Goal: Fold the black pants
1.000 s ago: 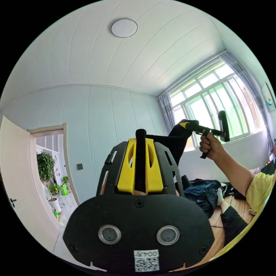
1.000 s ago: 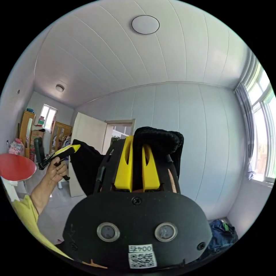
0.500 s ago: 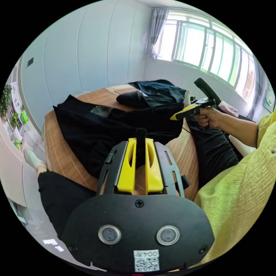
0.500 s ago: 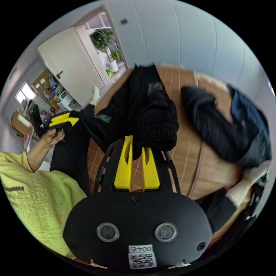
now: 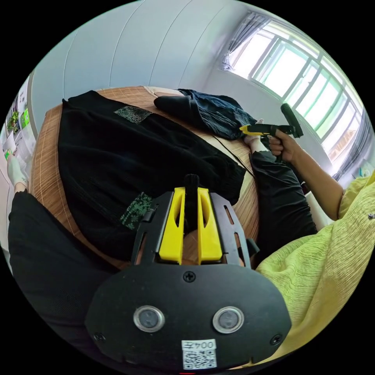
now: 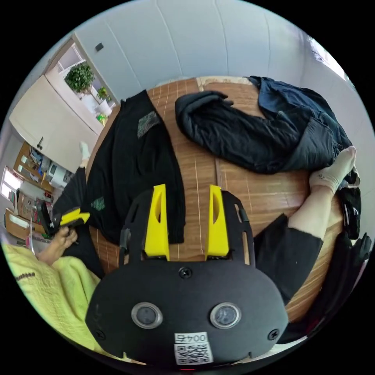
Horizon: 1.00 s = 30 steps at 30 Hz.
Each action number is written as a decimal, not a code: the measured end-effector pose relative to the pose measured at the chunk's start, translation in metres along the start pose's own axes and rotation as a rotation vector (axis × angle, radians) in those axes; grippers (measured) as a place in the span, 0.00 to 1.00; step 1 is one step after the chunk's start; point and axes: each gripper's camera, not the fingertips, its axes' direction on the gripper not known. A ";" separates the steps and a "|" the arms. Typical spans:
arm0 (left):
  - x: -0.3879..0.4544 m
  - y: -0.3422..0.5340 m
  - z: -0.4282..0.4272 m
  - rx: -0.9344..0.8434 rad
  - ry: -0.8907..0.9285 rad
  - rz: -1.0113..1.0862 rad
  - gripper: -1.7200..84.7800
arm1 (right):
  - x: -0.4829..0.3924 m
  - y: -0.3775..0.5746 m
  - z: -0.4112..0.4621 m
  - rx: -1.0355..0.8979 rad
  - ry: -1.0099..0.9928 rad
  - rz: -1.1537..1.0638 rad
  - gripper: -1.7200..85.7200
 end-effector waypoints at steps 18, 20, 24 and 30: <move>-0.124 0.022 -0.086 -0.021 -0.009 -0.028 0.03 | -0.099 -0.250 0.133 -0.105 0.156 -0.127 0.08; -0.135 0.029 -0.100 -0.021 -0.013 -0.022 0.03 | -0.094 -0.266 0.085 -0.018 0.319 -0.163 0.08; -0.147 0.041 -0.118 -0.024 -0.030 -0.009 0.03 | -0.032 -0.316 -0.034 0.118 0.666 -0.061 0.08; -0.164 0.069 -0.149 -0.028 -0.071 0.007 0.03 | 0.053 -0.326 -0.110 -0.029 1.126 0.271 0.17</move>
